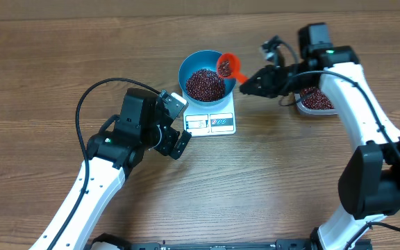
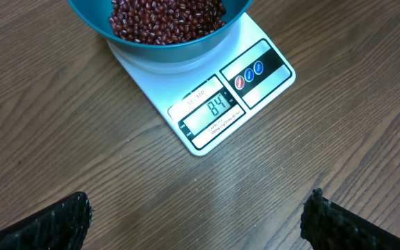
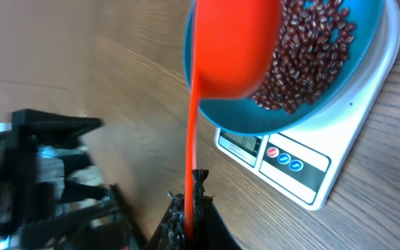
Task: Scoop item into bowl and weigh 150g on scale
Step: 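Carry the filled scoop left over the blue bowl, then tilt the scoop to pour beans into the blue bowl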
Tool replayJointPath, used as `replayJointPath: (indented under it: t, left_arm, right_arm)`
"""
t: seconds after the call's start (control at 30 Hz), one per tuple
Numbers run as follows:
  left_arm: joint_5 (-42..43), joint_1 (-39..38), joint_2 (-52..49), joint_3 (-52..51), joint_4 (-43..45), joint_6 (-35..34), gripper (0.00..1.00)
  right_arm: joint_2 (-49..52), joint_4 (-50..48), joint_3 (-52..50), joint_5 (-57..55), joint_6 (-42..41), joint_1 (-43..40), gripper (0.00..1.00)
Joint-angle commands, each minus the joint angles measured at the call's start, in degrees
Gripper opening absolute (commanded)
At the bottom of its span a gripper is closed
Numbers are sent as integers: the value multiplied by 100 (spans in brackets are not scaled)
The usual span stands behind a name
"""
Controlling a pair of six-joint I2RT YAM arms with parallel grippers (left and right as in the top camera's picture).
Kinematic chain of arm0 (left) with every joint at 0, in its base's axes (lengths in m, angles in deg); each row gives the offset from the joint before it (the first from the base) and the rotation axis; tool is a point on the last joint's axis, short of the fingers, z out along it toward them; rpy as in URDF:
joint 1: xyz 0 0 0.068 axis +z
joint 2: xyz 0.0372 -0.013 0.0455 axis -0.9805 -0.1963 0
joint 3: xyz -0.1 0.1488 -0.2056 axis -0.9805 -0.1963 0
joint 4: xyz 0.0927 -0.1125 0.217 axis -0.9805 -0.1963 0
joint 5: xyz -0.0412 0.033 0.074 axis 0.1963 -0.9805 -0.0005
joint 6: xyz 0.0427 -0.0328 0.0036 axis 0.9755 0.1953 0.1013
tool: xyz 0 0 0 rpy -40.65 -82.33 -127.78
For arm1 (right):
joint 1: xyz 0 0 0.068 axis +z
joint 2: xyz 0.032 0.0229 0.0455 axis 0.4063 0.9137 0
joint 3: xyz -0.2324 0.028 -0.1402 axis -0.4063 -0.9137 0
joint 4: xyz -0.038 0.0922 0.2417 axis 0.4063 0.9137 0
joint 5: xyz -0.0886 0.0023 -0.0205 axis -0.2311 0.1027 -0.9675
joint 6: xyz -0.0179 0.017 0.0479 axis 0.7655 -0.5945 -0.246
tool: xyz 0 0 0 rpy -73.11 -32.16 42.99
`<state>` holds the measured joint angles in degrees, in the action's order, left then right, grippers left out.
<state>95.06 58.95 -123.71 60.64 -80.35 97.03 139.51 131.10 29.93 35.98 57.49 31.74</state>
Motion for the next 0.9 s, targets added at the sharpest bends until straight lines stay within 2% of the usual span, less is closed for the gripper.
replayJointPath:
  t: [0.0, 0.3, 0.6, 0.77, 0.87]
  left_arm:
    - [-37, 20, -31, -20, 4, -66, 100]
    - [-37, 22, -31, -20, 4, -66, 99]
    - [-37, 20, -31, -20, 4, -66, 99]
    - [-39, 22, -31, -20, 4, -66, 100]
    - [-37, 20, -31, -20, 2, -66, 100]
  right_arm:
    - [4, -44, 411, -1106, -435, 378, 4]
    - [4, 197, 1097, -3943, -431, 1491, 4]
    - [4, 343, 1287, -6590, -424, 2463, 4]
    - [4, 345, 1287, -7630, -422, 2844, 4]
    - [4, 341, 1287, -7838, -378, 2981, 4]
